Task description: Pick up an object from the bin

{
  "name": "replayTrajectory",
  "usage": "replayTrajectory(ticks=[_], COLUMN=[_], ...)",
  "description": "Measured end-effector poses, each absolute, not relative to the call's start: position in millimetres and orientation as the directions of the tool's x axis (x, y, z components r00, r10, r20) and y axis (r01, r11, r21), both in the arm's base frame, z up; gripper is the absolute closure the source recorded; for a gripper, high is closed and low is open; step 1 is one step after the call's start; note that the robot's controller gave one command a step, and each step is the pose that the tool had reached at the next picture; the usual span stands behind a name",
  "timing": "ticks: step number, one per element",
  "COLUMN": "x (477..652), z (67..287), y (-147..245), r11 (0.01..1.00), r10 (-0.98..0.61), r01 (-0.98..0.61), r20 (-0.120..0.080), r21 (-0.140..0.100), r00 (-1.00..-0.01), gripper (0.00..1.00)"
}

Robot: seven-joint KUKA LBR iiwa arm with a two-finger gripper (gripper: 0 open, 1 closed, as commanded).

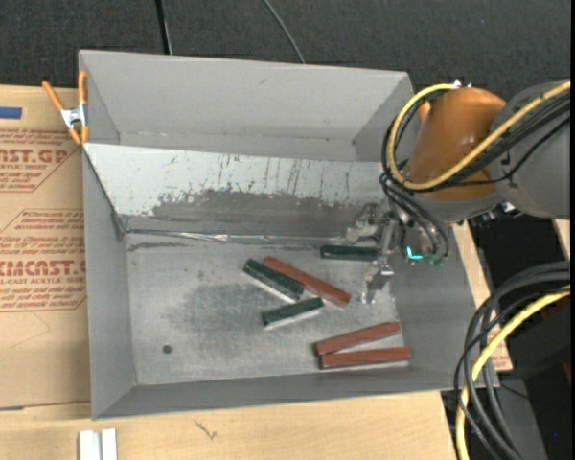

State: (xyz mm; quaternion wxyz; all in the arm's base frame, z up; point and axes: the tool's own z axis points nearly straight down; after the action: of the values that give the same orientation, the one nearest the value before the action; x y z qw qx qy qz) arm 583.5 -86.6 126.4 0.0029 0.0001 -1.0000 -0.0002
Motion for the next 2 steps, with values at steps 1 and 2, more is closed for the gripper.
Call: replayTrajectory(ticks=[1,2], x=[585.6,594.3], z=[131,81], y=[-86,-75], r11=[1.000,1.000], r10=[-0.001,0.011], r01=[-0.001,0.011], r20=[-0.002,-0.026], r21=[-0.001,-0.003], r00=[-1.000,-1.000], gripper=[0.00,1.00])
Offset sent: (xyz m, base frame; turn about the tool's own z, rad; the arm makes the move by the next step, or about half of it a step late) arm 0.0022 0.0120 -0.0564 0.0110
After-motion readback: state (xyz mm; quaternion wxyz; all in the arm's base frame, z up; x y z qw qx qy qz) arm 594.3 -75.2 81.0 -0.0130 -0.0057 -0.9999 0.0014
